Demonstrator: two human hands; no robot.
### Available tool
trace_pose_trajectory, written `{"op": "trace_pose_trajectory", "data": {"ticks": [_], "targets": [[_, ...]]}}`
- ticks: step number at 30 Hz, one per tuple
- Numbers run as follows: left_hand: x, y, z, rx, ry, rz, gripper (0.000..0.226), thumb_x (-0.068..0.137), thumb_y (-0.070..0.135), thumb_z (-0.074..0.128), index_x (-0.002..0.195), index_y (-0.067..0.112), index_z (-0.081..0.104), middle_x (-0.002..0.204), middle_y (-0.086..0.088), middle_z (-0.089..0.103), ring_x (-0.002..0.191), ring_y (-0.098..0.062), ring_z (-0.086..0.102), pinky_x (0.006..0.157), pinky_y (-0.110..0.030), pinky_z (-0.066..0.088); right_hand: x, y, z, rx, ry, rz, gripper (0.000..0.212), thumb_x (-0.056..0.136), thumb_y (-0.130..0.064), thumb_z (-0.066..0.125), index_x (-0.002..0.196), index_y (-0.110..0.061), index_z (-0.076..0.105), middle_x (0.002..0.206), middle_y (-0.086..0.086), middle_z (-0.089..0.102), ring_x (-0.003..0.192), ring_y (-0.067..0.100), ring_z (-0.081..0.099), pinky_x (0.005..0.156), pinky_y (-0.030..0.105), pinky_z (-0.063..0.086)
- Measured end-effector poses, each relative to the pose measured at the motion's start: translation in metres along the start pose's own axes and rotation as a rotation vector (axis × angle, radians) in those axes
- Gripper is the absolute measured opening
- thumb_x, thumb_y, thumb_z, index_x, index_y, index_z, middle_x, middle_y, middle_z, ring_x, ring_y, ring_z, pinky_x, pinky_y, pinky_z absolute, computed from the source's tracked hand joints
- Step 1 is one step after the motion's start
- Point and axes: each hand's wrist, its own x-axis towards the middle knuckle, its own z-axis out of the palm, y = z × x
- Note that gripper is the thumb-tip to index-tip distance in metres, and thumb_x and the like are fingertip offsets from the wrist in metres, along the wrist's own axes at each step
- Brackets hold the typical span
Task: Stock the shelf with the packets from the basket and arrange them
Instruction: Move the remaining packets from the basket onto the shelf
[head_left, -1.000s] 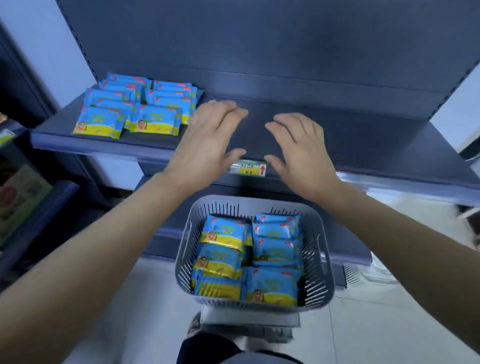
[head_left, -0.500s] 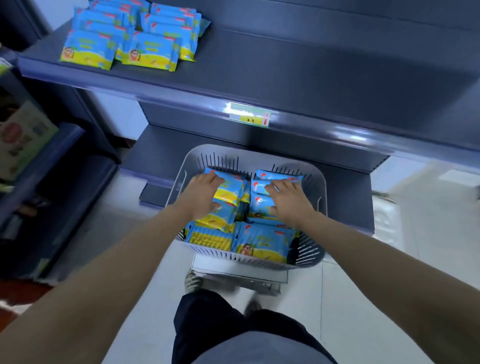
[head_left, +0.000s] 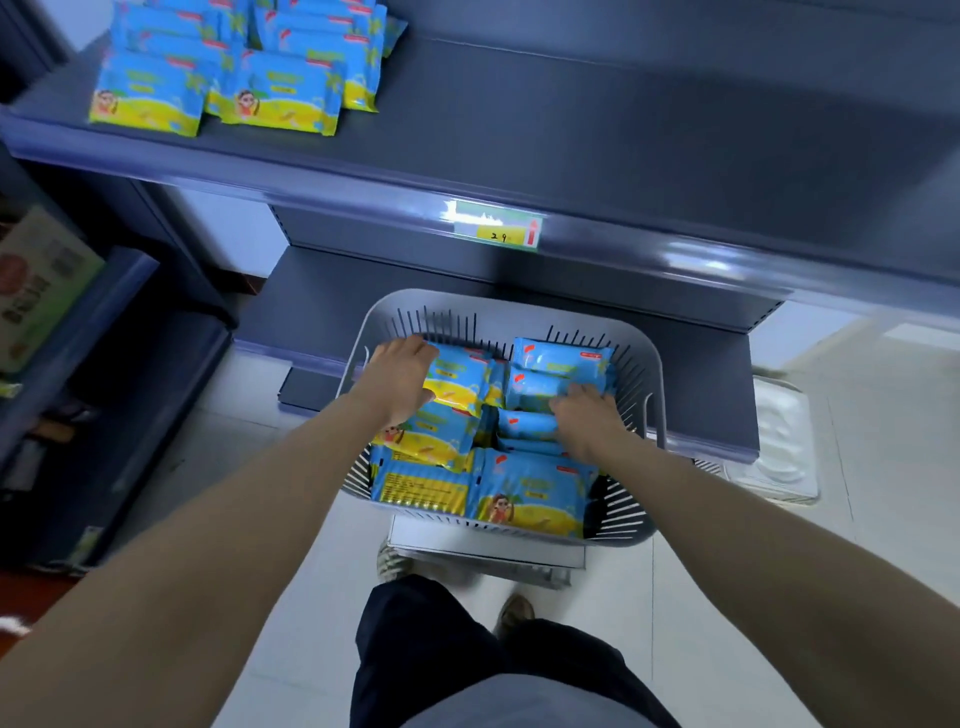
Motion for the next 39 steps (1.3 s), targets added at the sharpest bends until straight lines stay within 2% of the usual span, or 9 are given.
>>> {"op": "trace_pose_trajectory", "data": {"ticks": [5,8,11,16,19,23,28,34,39], "targets": [[0.023,-0.008,-0.008,0.083,-0.088,0.027,0.060,0.090,0.030,0.057,0.140,0.008,0.031,0.144,-0.012,0.033,0.130,-0.031,0.035,0.106,-0.035,0.023,-0.006,0.003,-0.036,0.148,0.049,-0.014,0.035,0.091,-0.008,0.042,0.125,-0.015,0.041,0.114,0.012,0.058,0.104,0.032,0.054,0.092,0.045,0.039],[0.041,-0.010,-0.011,0.171,-0.180,0.049,0.065,0.090,0.030,0.055,0.144,0.008,0.025,0.149,-0.014,0.028,0.133,-0.032,0.033,0.109,-0.037,0.024,-0.009,0.012,-0.065,0.239,0.150,-0.010,0.032,0.093,-0.019,0.044,0.126,-0.018,0.041,0.115,0.014,0.061,0.099,0.035,0.058,0.073,0.038,0.044],[0.054,-0.009,-0.013,0.152,-0.272,0.041,0.078,0.085,0.027,0.062,0.147,0.009,0.018,0.149,-0.014,0.030,0.135,-0.031,0.032,0.109,-0.036,0.028,-0.017,0.016,-0.090,0.268,0.277,-0.013,0.030,0.093,-0.029,0.045,0.122,-0.021,0.044,0.112,0.013,0.063,0.099,0.036,0.059,0.075,0.038,0.048],[0.061,-0.011,-0.017,0.140,-0.313,0.124,0.054,0.074,0.028,0.073,0.120,0.010,0.053,0.118,-0.011,0.061,0.107,-0.028,0.058,0.088,-0.035,0.047,-0.029,0.009,-0.124,0.290,0.411,-0.024,0.024,0.093,-0.028,0.048,0.115,-0.018,0.047,0.102,0.010,0.063,0.092,0.035,0.058,0.070,0.038,0.043],[0.062,-0.013,-0.028,0.030,-0.307,0.138,0.048,0.078,0.024,0.071,0.120,0.008,0.055,0.121,-0.010,0.061,0.109,-0.028,0.057,0.089,-0.033,0.046,-0.030,0.002,-0.146,0.293,0.491,-0.036,0.027,0.093,-0.026,0.050,0.118,-0.016,0.048,0.106,0.011,0.064,0.094,0.036,0.058,0.069,0.038,0.042],[0.052,-0.018,-0.079,-0.077,-0.192,0.208,0.040,0.080,0.023,0.069,0.116,0.009,0.057,0.118,-0.009,0.060,0.107,-0.027,0.055,0.072,-0.025,0.034,-0.022,-0.008,-0.189,0.327,0.677,-0.072,0.026,0.089,-0.025,0.054,0.113,-0.014,0.051,0.101,0.011,0.064,0.090,0.037,0.059,0.070,0.040,0.045],[0.032,-0.051,-0.165,-0.146,-0.005,0.232,0.026,0.078,0.021,0.069,0.099,0.012,0.057,0.096,-0.007,0.061,0.078,-0.022,0.048,0.060,-0.028,0.032,0.009,-0.024,-0.263,0.378,0.770,-0.120,0.025,0.085,-0.017,0.055,0.110,-0.018,0.053,0.094,0.010,0.066,0.085,0.036,0.059,0.072,0.039,0.047],[0.014,-0.137,-0.229,-0.166,0.129,0.103,0.026,0.074,0.024,0.076,0.092,0.015,0.059,0.083,0.001,0.055,0.076,-0.020,0.050,0.062,-0.031,0.038,0.070,-0.076,-0.334,0.500,0.683,-0.233,0.025,0.081,-0.018,0.066,0.105,-0.022,0.058,0.096,0.007,0.066,0.085,0.030,0.058,0.077,0.040,0.049],[0.009,-0.203,-0.255,-0.233,0.198,-0.003,0.027,0.072,0.020,0.077,0.081,0.021,0.052,0.077,0.000,0.054,0.075,-0.023,0.052,0.063,-0.032,0.039,0.124,-0.123,-0.358,0.541,0.536,-0.319,0.030,0.080,-0.019,0.071,0.109,-0.020,0.061,0.096,0.003,0.053,0.084,0.022,0.050,0.071,0.031,0.041]]}}
